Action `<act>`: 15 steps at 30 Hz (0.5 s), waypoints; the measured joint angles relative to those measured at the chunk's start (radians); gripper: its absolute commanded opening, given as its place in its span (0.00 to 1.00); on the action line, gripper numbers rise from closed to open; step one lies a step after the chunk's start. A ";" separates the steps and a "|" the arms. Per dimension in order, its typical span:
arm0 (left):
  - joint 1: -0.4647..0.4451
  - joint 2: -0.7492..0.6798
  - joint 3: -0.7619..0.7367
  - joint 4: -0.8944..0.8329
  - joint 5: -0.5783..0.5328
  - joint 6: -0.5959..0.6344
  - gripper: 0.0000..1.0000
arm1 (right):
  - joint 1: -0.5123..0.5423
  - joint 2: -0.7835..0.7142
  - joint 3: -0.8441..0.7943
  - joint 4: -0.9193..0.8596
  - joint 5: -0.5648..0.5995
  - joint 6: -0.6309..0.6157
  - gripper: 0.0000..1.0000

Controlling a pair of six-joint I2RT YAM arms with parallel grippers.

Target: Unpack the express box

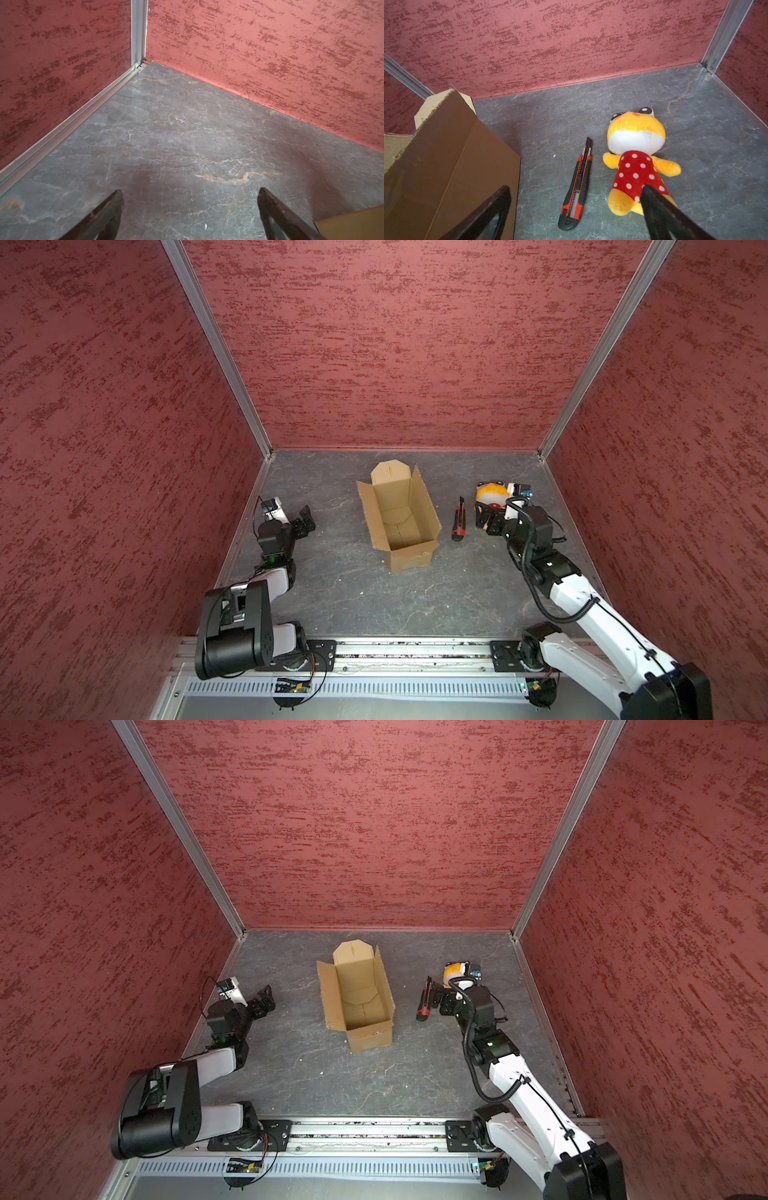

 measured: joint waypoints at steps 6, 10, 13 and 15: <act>-0.002 0.038 -0.011 0.093 0.031 0.002 1.00 | 0.001 0.029 -0.034 0.048 0.007 -0.014 0.99; -0.021 0.062 -0.017 0.127 0.045 0.024 1.00 | 0.001 0.029 -0.060 0.092 0.027 -0.035 0.99; -0.064 0.077 -0.016 0.141 0.038 0.059 1.00 | 0.001 0.029 -0.087 0.133 0.049 -0.061 0.99; -0.106 0.095 -0.011 0.143 0.021 0.092 1.00 | 0.001 0.029 -0.108 0.161 0.070 -0.081 0.99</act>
